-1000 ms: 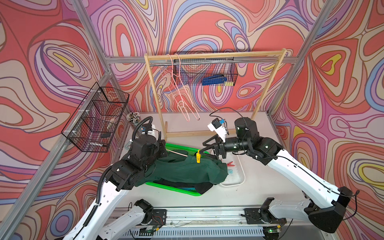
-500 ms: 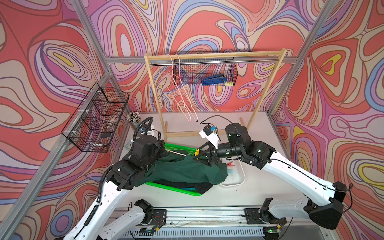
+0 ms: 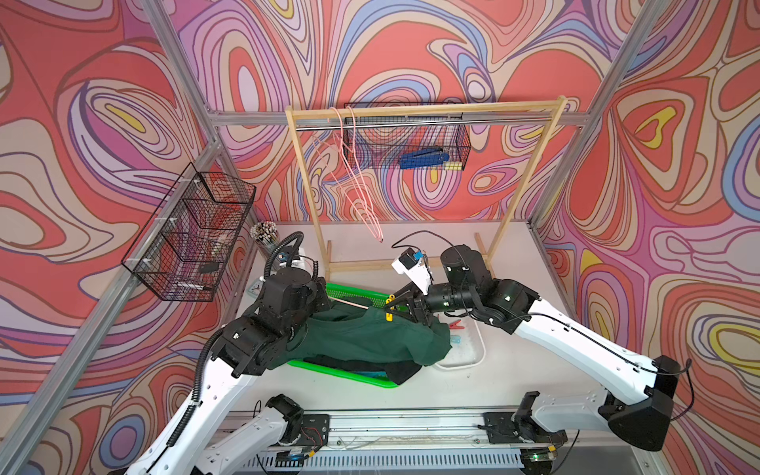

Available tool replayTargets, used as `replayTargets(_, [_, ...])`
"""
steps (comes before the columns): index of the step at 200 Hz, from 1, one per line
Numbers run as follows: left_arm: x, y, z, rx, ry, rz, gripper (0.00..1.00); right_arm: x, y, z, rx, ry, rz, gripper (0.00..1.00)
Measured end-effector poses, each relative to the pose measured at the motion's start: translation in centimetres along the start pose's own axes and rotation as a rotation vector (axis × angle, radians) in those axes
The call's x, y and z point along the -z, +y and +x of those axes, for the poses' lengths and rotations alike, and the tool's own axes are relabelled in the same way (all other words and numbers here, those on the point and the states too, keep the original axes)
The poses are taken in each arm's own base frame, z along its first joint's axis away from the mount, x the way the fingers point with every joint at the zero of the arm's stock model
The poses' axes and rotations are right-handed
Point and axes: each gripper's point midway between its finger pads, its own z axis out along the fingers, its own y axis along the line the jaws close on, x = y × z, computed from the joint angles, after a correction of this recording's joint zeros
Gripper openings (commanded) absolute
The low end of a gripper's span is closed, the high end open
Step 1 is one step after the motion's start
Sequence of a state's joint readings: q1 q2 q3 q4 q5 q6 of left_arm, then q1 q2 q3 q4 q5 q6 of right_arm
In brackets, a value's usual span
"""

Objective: Remove the clothespins securing t-shirts to the hanger
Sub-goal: Remove the clothespin from the hanger, then place the clothespin in the storage box.

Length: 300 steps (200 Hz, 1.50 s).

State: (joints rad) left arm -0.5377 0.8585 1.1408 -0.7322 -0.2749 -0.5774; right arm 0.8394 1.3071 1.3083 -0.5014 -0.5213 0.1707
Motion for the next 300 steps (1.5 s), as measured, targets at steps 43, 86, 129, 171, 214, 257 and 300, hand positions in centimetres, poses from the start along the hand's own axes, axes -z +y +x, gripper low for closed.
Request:
replayTargets(43, [-0.2,0.1,0.3,-0.004,0.009,-0.005,0.00,-0.1,-0.1,-0.3,-0.003,-0.017,0.001,0.10])
replayTargets(86, [-0.3,0.2,0.5,-0.006,0.011,-0.006,0.00,-0.3,-0.4,-1.1,-0.008,-0.064,0.014,0.06])
replayTargets(129, [-0.5,0.1,0.6,-0.015,0.020,-0.007,0.00,0.8,-2.2,-2.3,-0.037,-0.160,0.139,0.08])
replayTargets(171, [-0.5,0.1,0.6,-0.016,0.020,-0.006,0.00,3.2,-4.6,-3.2,-0.049,-0.237,0.327,0.11])
replayTargets(214, [-0.5,0.0,0.7,-0.021,0.024,0.000,0.00,5.6,-9.5,1.2,-0.134,-0.205,0.618,0.17])
replayTargets(257, [-0.4,-0.1,0.7,-0.029,0.023,0.005,0.00,7.2,-13.0,5.5,-0.210,-0.112,0.837,0.34])
replayTargets(300, [-0.2,-0.1,0.6,-0.026,0.019,0.014,0.00,8.3,-14.1,7.8,-0.238,-0.059,0.931,0.51])
